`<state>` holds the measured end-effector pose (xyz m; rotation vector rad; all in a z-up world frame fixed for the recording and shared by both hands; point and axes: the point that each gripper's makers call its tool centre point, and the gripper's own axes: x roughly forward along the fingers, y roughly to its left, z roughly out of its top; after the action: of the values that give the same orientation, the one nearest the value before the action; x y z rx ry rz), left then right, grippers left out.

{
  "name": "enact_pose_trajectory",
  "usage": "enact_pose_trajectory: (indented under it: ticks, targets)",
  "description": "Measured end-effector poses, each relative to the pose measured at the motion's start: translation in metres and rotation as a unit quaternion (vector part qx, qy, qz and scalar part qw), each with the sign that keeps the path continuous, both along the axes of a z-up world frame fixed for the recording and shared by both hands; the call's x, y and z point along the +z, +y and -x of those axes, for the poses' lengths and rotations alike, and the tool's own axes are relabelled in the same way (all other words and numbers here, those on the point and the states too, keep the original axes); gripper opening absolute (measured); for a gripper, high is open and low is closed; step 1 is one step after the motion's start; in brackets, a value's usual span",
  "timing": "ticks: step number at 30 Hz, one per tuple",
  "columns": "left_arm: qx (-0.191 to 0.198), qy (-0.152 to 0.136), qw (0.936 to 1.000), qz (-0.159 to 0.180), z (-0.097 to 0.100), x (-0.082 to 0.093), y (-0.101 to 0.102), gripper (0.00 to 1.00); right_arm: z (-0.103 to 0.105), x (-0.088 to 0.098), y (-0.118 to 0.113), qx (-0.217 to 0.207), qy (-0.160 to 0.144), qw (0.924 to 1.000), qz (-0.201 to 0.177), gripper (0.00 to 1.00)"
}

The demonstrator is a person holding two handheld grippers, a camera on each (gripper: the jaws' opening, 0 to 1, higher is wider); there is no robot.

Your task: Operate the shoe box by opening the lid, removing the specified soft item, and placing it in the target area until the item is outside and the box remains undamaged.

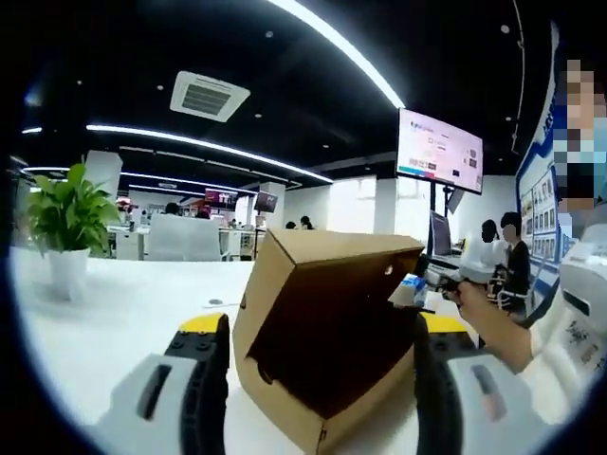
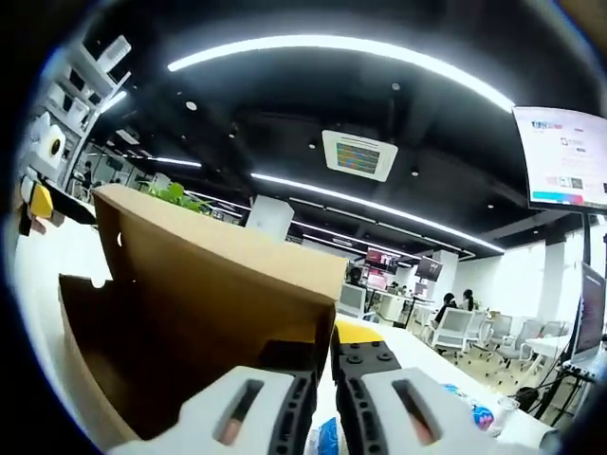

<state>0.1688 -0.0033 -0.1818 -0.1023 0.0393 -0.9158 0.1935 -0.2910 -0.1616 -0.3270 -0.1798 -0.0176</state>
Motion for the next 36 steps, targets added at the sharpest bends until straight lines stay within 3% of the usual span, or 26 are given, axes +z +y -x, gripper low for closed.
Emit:
enact_pose_trajectory:
  ticks: [7,10,16,21,22,24,28,36]
  targets:
    - [-0.006,-0.015,0.9998,0.014,0.005,0.01,-0.005,0.82,0.002,-0.003,0.0,-0.004,0.0,1.0,0.009,0.01]
    - [-0.009,-0.012,0.9994,0.03,0.007,0.016,-0.004,0.76,0.004,-0.005,0.001,-0.003,0.0,0.9999,0.01,0.01]
    - [0.002,-0.022,0.9991,0.036,0.005,0.021,-0.002,0.79,0.007,-0.008,0.001,-0.004,-0.004,0.9999,0.014,0.01]
    - [0.019,-0.027,0.9982,0.05,0.002,0.024,0.004,0.66,0.012,-0.009,0.003,-0.007,-0.008,0.9998,0.019,0.01]
    - [0.027,-0.029,0.9985,0.037,0.0,0.021,0.006,0.64,0.013,-0.01,0.003,-0.006,-0.008,0.9998,0.019,0.01]
    - [0.031,-0.022,0.9989,0.028,-0.002,0.018,0.007,0.66,0.015,-0.011,0.003,-0.006,-0.005,0.9998,0.02,0.01]
    - [0.001,0.002,0.9985,0.055,0.002,0.02,0.003,0.63,0.022,-0.01,0.005,-0.006,-0.009,0.9996,0.028,0.01]
    - [0.0,0.007,0.9979,0.065,0.004,0.025,0.005,0.61,0.026,-0.016,0.006,-0.012,-0.034,0.9987,0.037,0.02]
